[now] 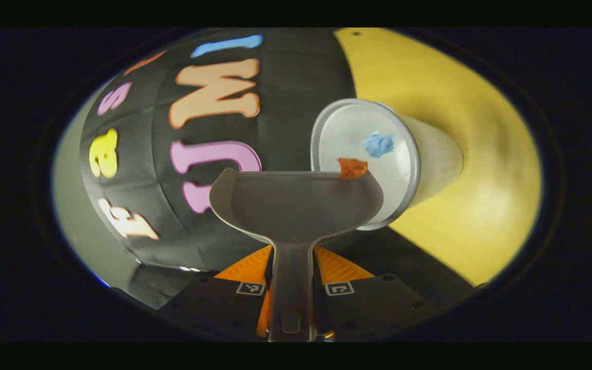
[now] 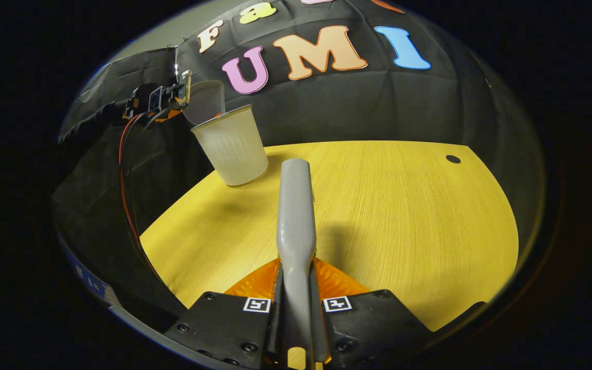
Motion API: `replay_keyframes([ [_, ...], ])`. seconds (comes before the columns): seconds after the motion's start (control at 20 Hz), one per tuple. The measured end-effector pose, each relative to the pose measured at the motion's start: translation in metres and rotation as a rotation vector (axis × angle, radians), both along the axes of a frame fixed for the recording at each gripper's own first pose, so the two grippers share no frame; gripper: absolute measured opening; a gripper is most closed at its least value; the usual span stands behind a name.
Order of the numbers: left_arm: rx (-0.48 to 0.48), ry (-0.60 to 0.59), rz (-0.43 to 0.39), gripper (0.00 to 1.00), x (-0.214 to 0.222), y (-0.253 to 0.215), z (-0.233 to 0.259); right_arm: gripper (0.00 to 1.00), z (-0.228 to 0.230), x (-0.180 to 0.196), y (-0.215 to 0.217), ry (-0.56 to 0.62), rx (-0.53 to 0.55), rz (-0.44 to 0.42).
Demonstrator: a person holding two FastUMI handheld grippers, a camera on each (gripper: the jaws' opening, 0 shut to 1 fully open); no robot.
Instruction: Pick up the small broom and dustpan from the desktop, sweep the trash into the dustpan with the broom, and then empty the trash into the garbage bin.
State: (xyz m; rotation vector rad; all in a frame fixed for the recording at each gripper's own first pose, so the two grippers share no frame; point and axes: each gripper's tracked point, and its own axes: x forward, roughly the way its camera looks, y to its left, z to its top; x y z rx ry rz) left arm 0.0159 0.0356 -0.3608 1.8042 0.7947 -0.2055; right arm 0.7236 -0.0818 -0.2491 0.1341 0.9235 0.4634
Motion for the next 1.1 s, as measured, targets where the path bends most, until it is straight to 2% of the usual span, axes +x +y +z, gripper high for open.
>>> replay_keyframes([
  [0.05, 0.031, 0.006, -0.046, 0.28, 0.002, -0.003, 0.003, 0.22, 0.001, 0.0, -0.001, -0.001, 0.0, 0.002],
  [0.1, -0.01, -0.003, -0.019, 0.28, 0.0, -0.001, 0.002, 0.22, 0.0, 0.001, -0.001, -0.004, -0.001, 0.005],
  [0.2, -0.221, -0.074, 0.125, 0.27, -0.008, -0.006, -0.006, 0.22, 0.001, 0.001, -0.002, -0.004, 0.0, 0.004],
  [0.35, -0.608, -0.251, 0.351, 0.27, -0.027, -0.029, -0.004, 0.22, 0.005, 0.002, -0.004, -0.009, 0.011, -0.004],
  [0.4, -0.733, -0.303, 0.393, 0.29, -0.031, -0.042, 0.003, 0.22, 0.008, 0.005, -0.006, -0.017, 0.01, -0.013],
  [0.5, -0.901, -0.35, 0.45, 0.27, -0.043, -0.073, 0.004, 0.22, 0.016, 0.014, -0.014, -0.036, 0.021, -0.044],
  [0.6, -1.055, -0.365, 0.497, 0.29, -0.058, -0.108, 0.003, 0.22, 0.022, 0.025, -0.024, -0.058, 0.02, -0.081],
  [0.75, -1.294, -0.387, 0.528, 0.27, -0.098, -0.182, -0.006, 0.22, 0.024, 0.035, -0.043, -0.099, -0.058, -0.136],
  [0.8, -1.343, -0.384, 0.535, 0.25, -0.107, -0.205, -0.01, 0.22, 0.026, 0.038, -0.047, -0.114, -0.089, -0.147],
  [0.9, -1.388, -0.359, 0.568, 0.29, -0.125, -0.236, -0.029, 0.22, 0.032, 0.04, -0.054, -0.132, -0.131, -0.167],
  [0.95, -1.403, -0.344, 0.586, 0.26, -0.135, -0.248, -0.042, 0.22, 0.034, 0.041, -0.059, -0.138, -0.143, -0.177],
  [1.1, -1.426, -0.328, 0.659, 0.27, -0.171, -0.268, -0.07, 0.22, 0.032, 0.041, -0.069, -0.147, -0.195, -0.199],
])
